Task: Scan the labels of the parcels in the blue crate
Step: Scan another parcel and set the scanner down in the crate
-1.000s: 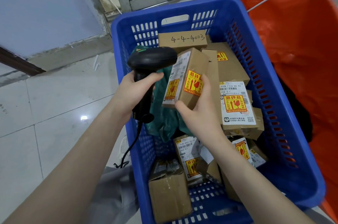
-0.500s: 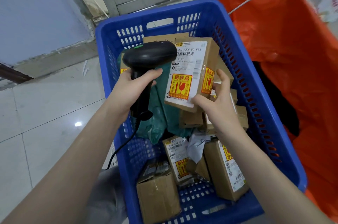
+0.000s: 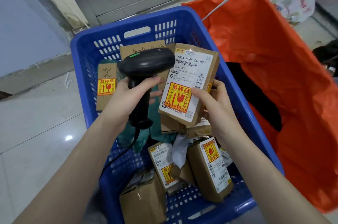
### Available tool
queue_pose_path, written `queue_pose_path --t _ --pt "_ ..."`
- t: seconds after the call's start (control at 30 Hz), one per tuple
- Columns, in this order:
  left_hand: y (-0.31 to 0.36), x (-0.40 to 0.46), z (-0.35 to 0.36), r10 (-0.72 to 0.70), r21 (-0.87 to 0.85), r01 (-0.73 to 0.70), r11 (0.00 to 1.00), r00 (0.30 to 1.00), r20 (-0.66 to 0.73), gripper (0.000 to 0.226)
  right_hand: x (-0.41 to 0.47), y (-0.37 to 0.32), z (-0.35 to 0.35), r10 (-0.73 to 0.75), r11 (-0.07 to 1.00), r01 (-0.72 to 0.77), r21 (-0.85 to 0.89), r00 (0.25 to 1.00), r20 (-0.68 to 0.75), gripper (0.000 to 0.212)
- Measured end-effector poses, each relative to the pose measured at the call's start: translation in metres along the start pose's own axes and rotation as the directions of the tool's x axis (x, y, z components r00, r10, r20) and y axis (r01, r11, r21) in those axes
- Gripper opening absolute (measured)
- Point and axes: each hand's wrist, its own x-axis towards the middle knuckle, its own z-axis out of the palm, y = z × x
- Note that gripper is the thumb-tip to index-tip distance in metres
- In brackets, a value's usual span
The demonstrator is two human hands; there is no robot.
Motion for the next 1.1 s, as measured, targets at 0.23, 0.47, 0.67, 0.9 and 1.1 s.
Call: queue_pose_path --t 0.23,0.47,0.67,0.9,1.1 --pt "-0.002 0.000 0.013 0.013 0.044 -0.010 0.999 0.997 -0.071 0.039 0.001 -0.002 -0.013 -0.160 0.984 0.147 -0.102 0.977 -0.139 0.043" --pt "0.000 -0.002 0.022 0.012 0.047 -0.011 0.999 1.000 -0.022 0.023 0.001 0.004 -0.013 -0.272 0.923 0.211 -0.321 0.949 -0.158 0.049" --pt "0.000 -0.005 0.026 0.011 0.042 -0.011 0.999 1.000 -0.006 0.016 0.003 0.007 -0.014 -0.277 0.909 0.205 -0.362 0.948 -0.158 0.059" --pt "0.001 -0.005 0.024 0.020 0.046 -0.018 0.999 0.999 -0.035 0.009 0.004 0.009 -0.014 -0.298 0.899 0.215 -0.382 0.939 -0.172 0.058" --pt "0.000 -0.005 0.023 0.018 0.070 -0.016 0.997 0.999 -0.029 0.009 0.006 0.010 -0.012 -0.295 0.899 0.213 -0.383 0.940 -0.170 0.060"
